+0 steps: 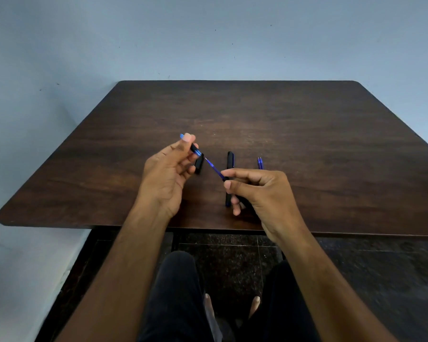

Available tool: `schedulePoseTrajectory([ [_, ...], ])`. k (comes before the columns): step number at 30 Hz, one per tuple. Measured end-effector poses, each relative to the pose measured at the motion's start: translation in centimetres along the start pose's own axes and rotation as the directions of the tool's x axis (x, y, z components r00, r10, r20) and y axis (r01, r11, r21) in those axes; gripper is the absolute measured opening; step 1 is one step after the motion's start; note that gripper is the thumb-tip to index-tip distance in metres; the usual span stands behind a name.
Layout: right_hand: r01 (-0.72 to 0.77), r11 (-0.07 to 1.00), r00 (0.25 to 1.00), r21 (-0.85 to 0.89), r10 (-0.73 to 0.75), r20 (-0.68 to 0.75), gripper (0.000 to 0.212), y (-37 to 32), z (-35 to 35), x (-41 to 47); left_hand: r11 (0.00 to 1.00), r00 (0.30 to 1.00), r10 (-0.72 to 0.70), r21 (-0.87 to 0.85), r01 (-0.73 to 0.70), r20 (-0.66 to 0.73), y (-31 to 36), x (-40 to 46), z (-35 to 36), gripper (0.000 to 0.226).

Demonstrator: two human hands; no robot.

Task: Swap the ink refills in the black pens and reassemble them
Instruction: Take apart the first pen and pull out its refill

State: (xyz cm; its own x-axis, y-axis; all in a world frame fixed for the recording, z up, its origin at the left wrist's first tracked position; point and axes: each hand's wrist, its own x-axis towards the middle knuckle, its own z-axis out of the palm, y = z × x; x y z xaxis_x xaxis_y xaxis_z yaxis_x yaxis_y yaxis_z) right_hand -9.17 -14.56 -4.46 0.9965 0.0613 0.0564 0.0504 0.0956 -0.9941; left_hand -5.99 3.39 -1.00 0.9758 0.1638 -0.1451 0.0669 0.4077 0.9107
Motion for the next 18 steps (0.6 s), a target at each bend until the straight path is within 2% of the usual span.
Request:
schedulePoseTrajectory([
  [3, -0.008, 1.0, 1.0, 0.004, 0.008, -0.005, 0.017, 0.2, 0.0, -0.1, 0.992, 0.998, 0.048, 0.121, -0.042, -0.044, 0.6, 0.6, -1.3, 0.015],
  [5, -0.012, 1.0, 1.0, 0.014, 0.012, -0.013, 0.017, 0.2, 0.1, -0.2, 0.943, 0.99, 0.121, 0.322, -0.09, -0.078, 0.8, 1.0, -2.1, 0.017],
  [8, -0.022, 0.999, 0.999, 0.042, 0.023, -0.028, 0.016, 0.1, 0.1, -0.1, 0.774, 0.982, 0.178, 0.625, -0.102, -0.06, 0.3, 0.9, -2.6, 0.024],
  [11, -0.024, 0.998, 0.999, 0.063, 0.026, -0.029, 0.015, 0.0, 0.3, -0.1, 0.611, 0.983, 0.174, 0.789, -0.06, -0.059, -0.4, 0.6, -2.4, 0.036],
  [14, -0.041, 0.998, 0.999, 0.051, 0.043, -0.028, 0.014, -0.1, 0.4, -0.2, 0.453, 0.982, 0.175, 0.891, -0.021, -0.066, -1.1, 0.3, -1.7, 0.048],
  [18, -0.069, 0.997, 0.997, 0.026, 0.07, -0.037, 0.015, 0.0, 0.2, -0.1, 0.336, 0.99, 0.123, 0.941, 0.03, -0.075, -2.1, 0.3, -0.8, 0.056],
])
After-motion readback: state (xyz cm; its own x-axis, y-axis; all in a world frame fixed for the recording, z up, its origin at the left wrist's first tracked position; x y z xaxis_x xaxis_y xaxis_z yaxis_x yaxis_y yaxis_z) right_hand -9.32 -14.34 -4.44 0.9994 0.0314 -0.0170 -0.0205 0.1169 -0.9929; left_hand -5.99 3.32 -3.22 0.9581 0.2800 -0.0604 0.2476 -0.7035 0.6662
